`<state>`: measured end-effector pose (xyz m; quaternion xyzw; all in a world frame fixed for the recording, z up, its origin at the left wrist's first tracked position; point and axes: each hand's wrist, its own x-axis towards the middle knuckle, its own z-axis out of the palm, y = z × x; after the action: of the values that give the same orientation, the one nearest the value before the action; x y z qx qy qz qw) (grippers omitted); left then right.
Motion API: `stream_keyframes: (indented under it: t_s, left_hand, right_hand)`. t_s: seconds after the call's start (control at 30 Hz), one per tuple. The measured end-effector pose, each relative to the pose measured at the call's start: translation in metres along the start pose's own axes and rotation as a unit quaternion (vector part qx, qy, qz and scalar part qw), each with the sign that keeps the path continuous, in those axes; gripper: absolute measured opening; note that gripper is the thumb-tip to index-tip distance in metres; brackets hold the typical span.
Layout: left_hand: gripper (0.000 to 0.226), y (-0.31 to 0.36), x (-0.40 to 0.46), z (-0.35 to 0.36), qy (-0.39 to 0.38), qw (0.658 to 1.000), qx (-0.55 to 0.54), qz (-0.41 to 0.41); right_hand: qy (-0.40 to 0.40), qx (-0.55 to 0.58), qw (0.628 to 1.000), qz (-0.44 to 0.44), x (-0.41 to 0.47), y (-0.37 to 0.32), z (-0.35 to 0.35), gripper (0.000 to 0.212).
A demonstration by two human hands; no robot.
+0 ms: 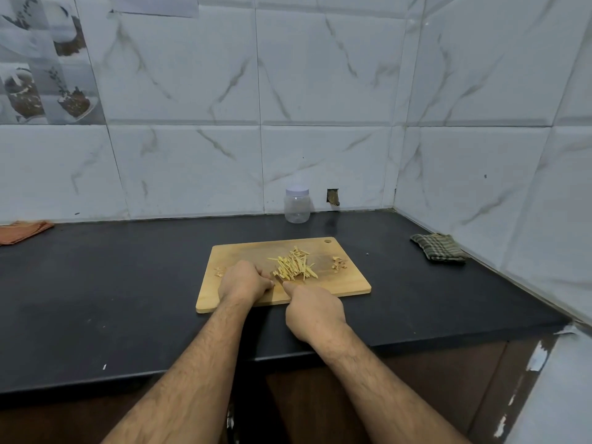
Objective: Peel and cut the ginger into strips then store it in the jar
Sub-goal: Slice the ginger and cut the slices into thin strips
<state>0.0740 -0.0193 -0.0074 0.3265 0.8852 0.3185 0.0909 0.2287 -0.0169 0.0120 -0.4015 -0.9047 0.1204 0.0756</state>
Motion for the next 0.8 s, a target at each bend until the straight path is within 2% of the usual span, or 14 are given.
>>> stream_keyframes:
  t_s: [0.4,0.8]
  left_hand:
    - [0.023,-0.0057,0.0006,0.0050,0.014,1.000,-0.009,0.009]
    - [0.013,-0.0094,0.0058,0.0081,0.025,1.000,-0.009,0.009]
  right_hand:
    - [0.036,0.050,0.998,0.008,-0.0015,0.0060,0.0027,0.059]
    - [0.036,0.057,0.998,-0.003,0.0007,0.0010,0.0070,0.055]
